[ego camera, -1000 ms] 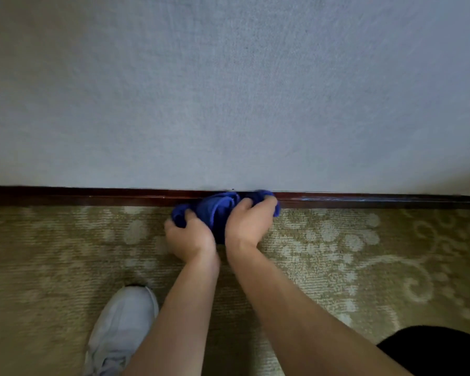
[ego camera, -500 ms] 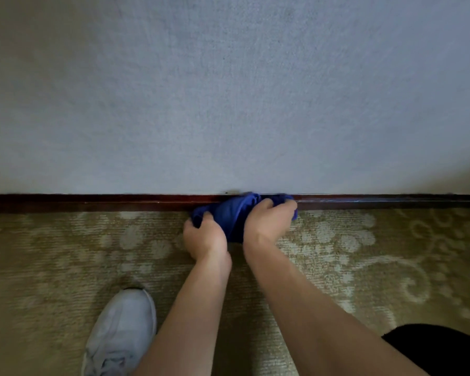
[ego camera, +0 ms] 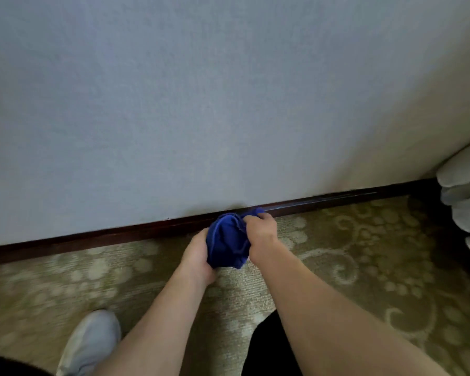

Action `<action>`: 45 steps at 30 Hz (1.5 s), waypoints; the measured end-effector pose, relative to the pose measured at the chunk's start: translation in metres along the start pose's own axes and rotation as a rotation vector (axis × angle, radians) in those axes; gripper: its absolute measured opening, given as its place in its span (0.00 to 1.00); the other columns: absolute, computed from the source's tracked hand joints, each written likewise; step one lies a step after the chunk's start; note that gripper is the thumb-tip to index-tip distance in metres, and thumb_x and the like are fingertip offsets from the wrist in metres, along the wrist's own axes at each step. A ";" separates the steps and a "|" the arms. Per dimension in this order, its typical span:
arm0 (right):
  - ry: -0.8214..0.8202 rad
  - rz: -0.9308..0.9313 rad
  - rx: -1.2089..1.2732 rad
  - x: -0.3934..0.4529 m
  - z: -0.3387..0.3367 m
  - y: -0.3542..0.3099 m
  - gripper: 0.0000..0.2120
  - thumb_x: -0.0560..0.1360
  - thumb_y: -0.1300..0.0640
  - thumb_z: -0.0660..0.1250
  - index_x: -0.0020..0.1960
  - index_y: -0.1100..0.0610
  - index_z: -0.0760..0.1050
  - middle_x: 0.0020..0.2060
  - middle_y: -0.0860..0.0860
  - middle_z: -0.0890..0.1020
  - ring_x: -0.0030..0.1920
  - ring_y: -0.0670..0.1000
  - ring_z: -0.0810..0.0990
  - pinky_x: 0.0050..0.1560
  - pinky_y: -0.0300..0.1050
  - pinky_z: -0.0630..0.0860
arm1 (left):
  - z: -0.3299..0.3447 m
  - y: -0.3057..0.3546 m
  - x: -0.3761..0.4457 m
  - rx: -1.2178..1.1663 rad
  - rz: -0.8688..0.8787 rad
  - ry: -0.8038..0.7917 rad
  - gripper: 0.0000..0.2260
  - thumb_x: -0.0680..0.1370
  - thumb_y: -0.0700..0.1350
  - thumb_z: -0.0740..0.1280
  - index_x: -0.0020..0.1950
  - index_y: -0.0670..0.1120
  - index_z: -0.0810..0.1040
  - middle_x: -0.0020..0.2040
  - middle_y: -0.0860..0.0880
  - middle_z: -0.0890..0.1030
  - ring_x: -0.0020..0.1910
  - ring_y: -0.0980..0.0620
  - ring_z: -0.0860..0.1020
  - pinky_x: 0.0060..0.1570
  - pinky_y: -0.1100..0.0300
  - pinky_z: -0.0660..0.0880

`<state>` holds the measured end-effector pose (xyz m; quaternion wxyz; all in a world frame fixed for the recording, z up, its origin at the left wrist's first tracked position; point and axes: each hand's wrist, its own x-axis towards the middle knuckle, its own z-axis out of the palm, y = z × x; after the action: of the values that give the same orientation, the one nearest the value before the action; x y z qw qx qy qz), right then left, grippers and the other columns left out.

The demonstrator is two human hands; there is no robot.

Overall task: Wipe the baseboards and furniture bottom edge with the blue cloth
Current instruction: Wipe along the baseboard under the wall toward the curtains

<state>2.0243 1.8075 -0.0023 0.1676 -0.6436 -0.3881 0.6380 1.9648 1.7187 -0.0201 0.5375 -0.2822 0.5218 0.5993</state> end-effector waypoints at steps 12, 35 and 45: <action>-0.011 0.272 0.006 0.060 0.000 0.023 0.06 0.73 0.66 0.61 0.47 0.59 0.75 0.45 0.59 0.80 0.42 0.56 0.79 0.35 0.38 0.78 | 0.026 -0.028 0.028 -0.339 0.348 0.354 0.21 0.80 0.39 0.62 0.73 0.48 0.68 0.65 0.43 0.75 0.60 0.40 0.77 0.63 0.43 0.74; 0.252 0.138 0.113 0.112 -0.065 -0.011 0.18 0.80 0.59 0.57 0.68 0.64 0.69 0.65 0.61 0.75 0.64 0.61 0.76 0.50 0.49 0.75 | 0.100 -0.061 0.063 0.191 0.331 0.318 0.09 0.77 0.42 0.67 0.57 0.50 0.76 0.57 0.41 0.81 0.55 0.41 0.80 0.61 0.47 0.76; 0.203 0.007 0.032 0.097 -0.005 0.030 0.10 0.73 0.64 0.64 0.55 0.63 0.74 0.53 0.62 0.81 0.54 0.60 0.80 0.60 0.54 0.77 | 0.077 -0.048 0.057 0.228 0.805 0.871 0.12 0.79 0.42 0.65 0.61 0.39 0.76 0.54 0.42 0.81 0.53 0.43 0.78 0.50 0.61 0.67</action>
<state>2.0266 1.8592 -0.0901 0.2142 -0.7034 -0.3568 0.5763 2.0124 1.8040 -0.0637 0.0322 -0.2226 0.8208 0.5251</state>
